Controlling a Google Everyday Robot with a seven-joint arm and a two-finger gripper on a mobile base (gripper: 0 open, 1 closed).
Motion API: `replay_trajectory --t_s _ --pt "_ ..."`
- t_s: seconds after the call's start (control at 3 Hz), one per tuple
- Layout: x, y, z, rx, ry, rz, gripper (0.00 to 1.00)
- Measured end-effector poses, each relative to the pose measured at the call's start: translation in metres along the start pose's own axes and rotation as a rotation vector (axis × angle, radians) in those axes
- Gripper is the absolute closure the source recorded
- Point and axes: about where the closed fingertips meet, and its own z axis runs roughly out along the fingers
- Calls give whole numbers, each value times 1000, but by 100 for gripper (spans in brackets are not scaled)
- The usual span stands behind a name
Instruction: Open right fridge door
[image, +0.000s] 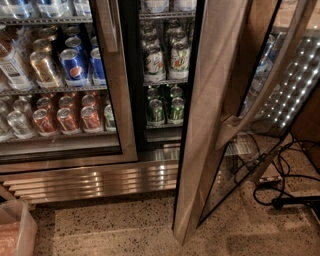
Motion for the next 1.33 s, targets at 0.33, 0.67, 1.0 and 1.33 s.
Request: replay_trajectory --t_s 0.33,0.67,1.0,1.33 --pt "0 0 0 0 0 0 0" --pt "0 0 0 0 0 0 0" --pt "0 0 0 0 0 0 0" --pt "0 0 0 0 0 0 0"
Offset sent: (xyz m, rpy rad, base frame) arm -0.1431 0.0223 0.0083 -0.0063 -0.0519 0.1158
